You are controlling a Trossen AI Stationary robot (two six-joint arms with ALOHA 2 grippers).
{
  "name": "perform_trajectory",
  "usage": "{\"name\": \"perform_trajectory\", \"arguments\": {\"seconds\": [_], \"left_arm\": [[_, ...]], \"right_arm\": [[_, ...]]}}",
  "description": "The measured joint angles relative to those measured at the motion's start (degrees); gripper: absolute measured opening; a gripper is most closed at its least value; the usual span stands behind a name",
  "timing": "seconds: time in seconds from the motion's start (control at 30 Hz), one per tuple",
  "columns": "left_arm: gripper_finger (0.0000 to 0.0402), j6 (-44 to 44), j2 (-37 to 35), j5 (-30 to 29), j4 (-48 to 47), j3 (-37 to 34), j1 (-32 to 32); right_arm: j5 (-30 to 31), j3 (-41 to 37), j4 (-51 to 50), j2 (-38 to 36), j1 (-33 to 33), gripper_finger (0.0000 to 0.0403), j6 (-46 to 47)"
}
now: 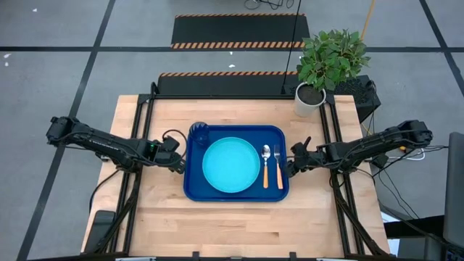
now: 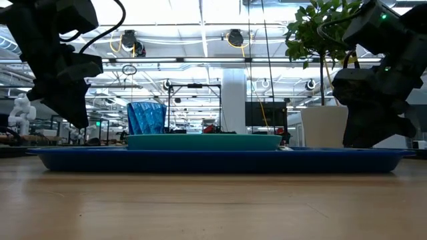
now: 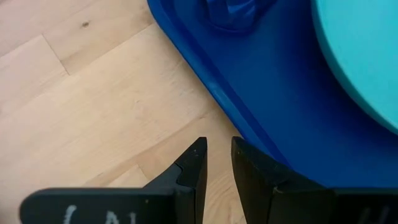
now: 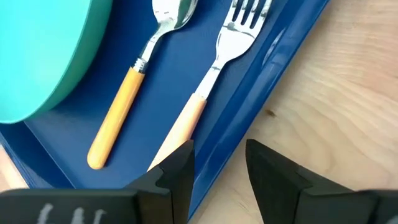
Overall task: Pick and place plate/cup/fork/spoon on tray
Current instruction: Return to Home Position
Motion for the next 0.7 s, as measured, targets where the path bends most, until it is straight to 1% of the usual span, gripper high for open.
{"name": "perform_trajectory", "arguments": {"seconds": [0.17, 0.4, 0.53, 0.6, 0.7], "left_arm": [[0.0074, 0.8, 0.0, 0.0, 0.0, 0.0, 0.0], [0.0074, 3.4, 0.0, 0.4, 0.2, 0.6, -0.4], [0.0074, 7.3, -1.0, 0.8, 0.2, 3.0, -1.5], [0.0074, 10.6, -2.1, -0.5, 0.2, 4.5, -2.3], [0.0074, 16.2, -4.8, -5.1, 0.2, 6.9, -3.2]], "right_arm": [[-0.1, 0.0, -0.2, -2.4, 0.0, 0.0134, -1.2], [-0.2, 0.0, -0.2, -10.6, 0.0, 0.0134, -2.1], [-0.2, 0.0, -0.1, -15.5, 0.0, 0.0134, -5.5], [-0.2, 0.0, 0.2, -18.0, 0.0, 0.0134, -7.9], [-0.1, 0.0, 2.5, -22.1, 0.0, 0.0134, -13.6]]}}
